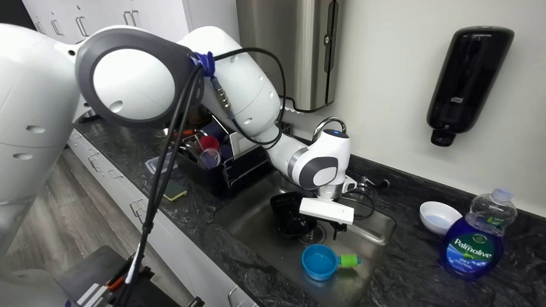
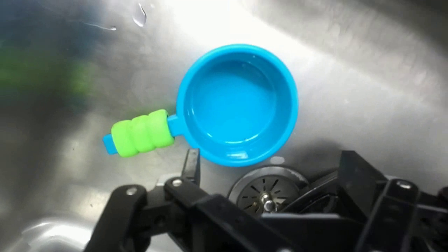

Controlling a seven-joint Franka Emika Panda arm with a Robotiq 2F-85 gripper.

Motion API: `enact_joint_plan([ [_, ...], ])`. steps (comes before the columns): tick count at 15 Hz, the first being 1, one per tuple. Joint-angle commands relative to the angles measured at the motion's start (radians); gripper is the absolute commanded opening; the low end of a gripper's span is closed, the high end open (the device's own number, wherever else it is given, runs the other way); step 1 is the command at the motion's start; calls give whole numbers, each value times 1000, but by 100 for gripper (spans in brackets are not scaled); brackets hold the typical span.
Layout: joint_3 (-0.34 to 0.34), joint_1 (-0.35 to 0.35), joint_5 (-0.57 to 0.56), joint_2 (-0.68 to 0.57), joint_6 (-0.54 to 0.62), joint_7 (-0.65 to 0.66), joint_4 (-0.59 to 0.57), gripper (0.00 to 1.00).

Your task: Pick the blue pot from the sink and place it in the rack

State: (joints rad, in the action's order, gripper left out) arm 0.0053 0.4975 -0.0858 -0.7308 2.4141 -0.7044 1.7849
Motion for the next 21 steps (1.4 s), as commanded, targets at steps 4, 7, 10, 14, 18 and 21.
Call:
enact_joint_plan([
  [4,-52,-39,-99,-27,-88,-257,-31,100],
  [7,-64,-53,-65,-24,-79,-206,-20,100],
  [10,-83,-86,-74,-42,-107,-144,-52,100],
  [14,-62,-66,-85,-54,-116,-254,-61,100],
  [18,-50,-57,-100,-77,-83,-463,-63,100],
  [21,-55,-60,-110,-103,-55,-609,-75,100],
])
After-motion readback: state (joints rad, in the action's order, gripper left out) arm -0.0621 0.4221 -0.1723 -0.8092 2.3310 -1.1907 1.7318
